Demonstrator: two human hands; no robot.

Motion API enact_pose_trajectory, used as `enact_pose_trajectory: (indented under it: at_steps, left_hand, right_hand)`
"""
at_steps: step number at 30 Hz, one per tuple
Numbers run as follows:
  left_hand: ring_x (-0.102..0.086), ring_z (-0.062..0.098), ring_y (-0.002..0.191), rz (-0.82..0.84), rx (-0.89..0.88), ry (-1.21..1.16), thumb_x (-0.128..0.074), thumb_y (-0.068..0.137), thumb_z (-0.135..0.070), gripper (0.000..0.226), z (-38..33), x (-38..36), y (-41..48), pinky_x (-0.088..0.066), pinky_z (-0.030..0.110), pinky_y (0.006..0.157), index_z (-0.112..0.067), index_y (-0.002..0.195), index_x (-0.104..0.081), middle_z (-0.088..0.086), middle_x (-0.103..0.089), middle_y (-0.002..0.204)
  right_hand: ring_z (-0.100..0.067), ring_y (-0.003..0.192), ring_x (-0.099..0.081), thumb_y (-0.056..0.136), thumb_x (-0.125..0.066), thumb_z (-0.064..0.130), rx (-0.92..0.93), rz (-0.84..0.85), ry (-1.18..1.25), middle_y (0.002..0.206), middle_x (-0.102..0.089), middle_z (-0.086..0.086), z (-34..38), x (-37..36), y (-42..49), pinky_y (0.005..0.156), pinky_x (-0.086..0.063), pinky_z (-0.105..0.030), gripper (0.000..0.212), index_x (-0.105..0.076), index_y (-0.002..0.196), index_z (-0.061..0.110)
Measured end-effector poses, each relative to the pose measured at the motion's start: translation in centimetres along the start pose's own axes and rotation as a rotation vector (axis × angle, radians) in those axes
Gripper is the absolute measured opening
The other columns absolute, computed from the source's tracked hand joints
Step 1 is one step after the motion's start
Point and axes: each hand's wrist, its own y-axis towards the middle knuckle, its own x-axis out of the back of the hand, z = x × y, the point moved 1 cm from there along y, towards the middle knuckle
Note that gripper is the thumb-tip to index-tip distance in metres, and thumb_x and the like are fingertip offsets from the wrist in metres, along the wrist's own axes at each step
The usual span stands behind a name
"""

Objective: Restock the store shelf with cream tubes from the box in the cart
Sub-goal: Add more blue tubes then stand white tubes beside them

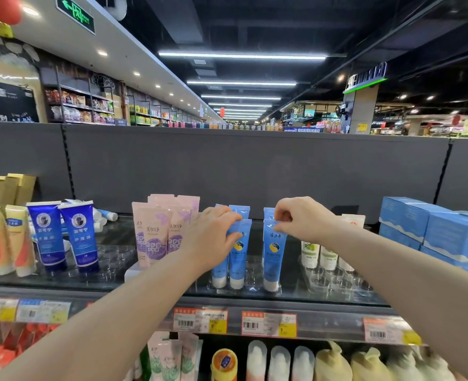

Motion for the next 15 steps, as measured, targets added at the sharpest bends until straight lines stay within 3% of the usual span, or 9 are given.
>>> enact_pose_trajectory:
  at_steps: [5,11,15]
  left_hand:
    - [-0.048,0.018,0.118,-0.006,0.016,0.015,-0.057,0.090,-0.031,0.035,0.00,-0.09,0.00,-0.037,0.037,0.099,-0.021,0.123,-0.058,-0.007,-0.056,0.124]
    - [-0.047,0.019,0.119,0.008,0.012,0.019,-0.057,0.090,-0.030,0.037,-0.19,-0.02,0.10,-0.036,0.035,0.100,-0.020,0.125,-0.056,-0.005,-0.054,0.126]
    - [-0.046,0.018,0.121,0.023,0.018,0.032,-0.057,0.090,-0.030,0.039,-0.24,0.05,0.04,-0.036,0.037,0.101,-0.021,0.127,-0.054,-0.006,-0.052,0.128]
  right_hand:
    - [-0.013,0.081,-0.052,0.088,-0.059,0.016,-0.007,0.023,0.013,0.076,-0.050,0.013,-0.42,0.37,-0.47,0.078,-0.048,-0.029,0.016,-0.065,0.102,0.020]
    - [-0.017,0.094,-0.058,0.090,-0.056,0.014,-0.001,0.060,0.058,0.098,-0.063,0.001,0.00,0.47,-0.46,0.086,-0.051,-0.033,0.022,-0.067,0.108,0.018]
    - [-0.016,0.094,-0.055,0.090,-0.055,0.014,0.006,0.082,0.077,0.103,-0.059,0.003,0.16,-0.02,-0.30,0.081,-0.049,-0.030,0.024,-0.064,0.112,0.020]
